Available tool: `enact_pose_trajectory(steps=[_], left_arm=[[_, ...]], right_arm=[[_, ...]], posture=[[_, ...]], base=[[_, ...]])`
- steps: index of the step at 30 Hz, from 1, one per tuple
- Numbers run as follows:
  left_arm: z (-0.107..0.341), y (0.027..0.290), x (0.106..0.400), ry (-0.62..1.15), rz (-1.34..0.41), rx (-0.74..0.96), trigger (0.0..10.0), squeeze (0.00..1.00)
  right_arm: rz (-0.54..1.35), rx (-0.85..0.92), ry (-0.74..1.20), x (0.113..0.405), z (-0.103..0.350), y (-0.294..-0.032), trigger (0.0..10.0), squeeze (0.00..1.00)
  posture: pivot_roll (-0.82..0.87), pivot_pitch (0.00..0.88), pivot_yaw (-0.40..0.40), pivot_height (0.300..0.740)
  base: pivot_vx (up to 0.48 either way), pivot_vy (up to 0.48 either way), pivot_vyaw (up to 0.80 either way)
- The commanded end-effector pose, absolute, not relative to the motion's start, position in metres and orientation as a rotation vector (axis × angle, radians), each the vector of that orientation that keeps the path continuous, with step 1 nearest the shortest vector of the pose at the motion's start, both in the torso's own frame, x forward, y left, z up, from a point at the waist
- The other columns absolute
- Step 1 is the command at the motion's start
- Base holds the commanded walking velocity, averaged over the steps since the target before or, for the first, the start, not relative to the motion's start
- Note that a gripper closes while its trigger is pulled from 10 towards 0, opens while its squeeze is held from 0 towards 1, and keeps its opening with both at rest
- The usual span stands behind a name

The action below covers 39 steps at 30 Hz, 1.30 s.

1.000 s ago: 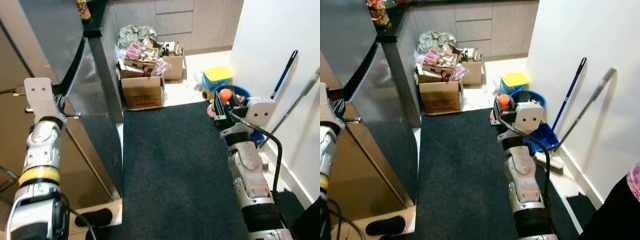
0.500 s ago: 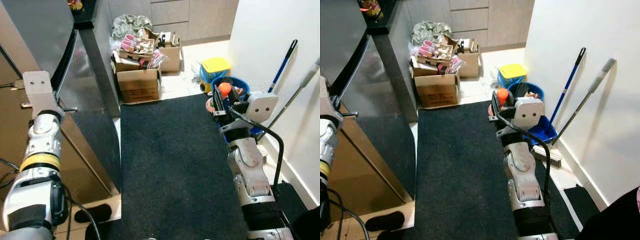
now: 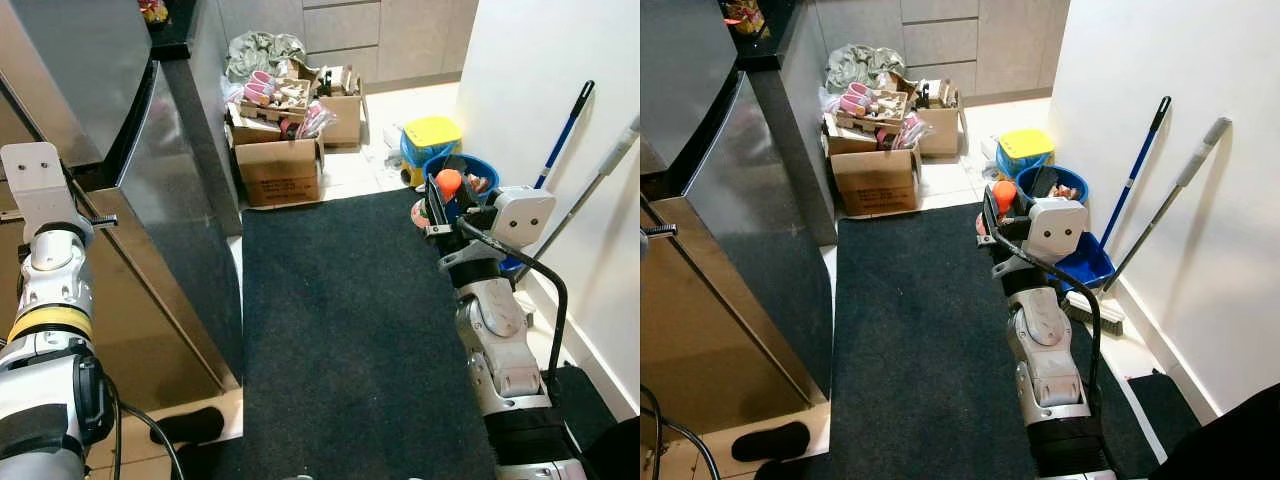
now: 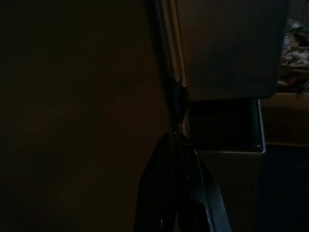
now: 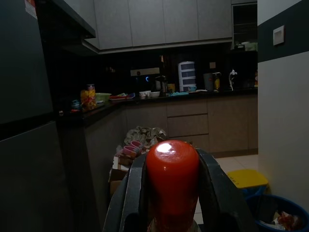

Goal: Restocking fridge

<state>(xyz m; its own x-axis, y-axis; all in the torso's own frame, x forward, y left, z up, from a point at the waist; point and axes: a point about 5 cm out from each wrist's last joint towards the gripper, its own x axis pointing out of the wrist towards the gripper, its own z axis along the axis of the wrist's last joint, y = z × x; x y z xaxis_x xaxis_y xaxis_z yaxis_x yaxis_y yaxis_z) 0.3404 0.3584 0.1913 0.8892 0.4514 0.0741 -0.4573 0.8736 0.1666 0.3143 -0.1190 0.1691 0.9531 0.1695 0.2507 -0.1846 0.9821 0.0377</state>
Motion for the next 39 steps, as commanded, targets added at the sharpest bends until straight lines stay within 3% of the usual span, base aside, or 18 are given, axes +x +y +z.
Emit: enact_pose_trajectory(steps=[1,10,26,39], left_arm=[[0.1817,0.3589,0.3365,-0.024,0.461,0.155,10.0,0.0],[0.1729,0.3554,0.3354,-0.021,0.441,0.118,10.0,0.0],[0.1755,0.3588,0.3339,-0.035,0.457,0.117,10.0,0.0],[0.1725,0.3536,0.3353,-0.038,0.438,0.131,10.0,0.0]], right_arm=[[0.186,0.047,-0.256,0.3148,0.1735,-0.1188,10.0,0.0],[0.192,0.043,-0.253,0.3169,0.1742,-0.1191,10.0,0.0],[0.193,0.045,-0.247,0.3175,0.173,-0.1182,10.0,0.0],[0.188,0.048,-0.244,0.3169,0.1712,-0.1184,10.0,0.0]], posture=[[0.06,0.037,0.034,0.74],[0.07,0.027,0.027,0.74],[0.07,0.033,0.027,0.74],[0.07,0.034,0.033,0.74]], base=[[0.0,0.0,0.0],[0.0,0.032,0.0],[0.0,0.452,0.0],[0.0,0.0,0.0]])
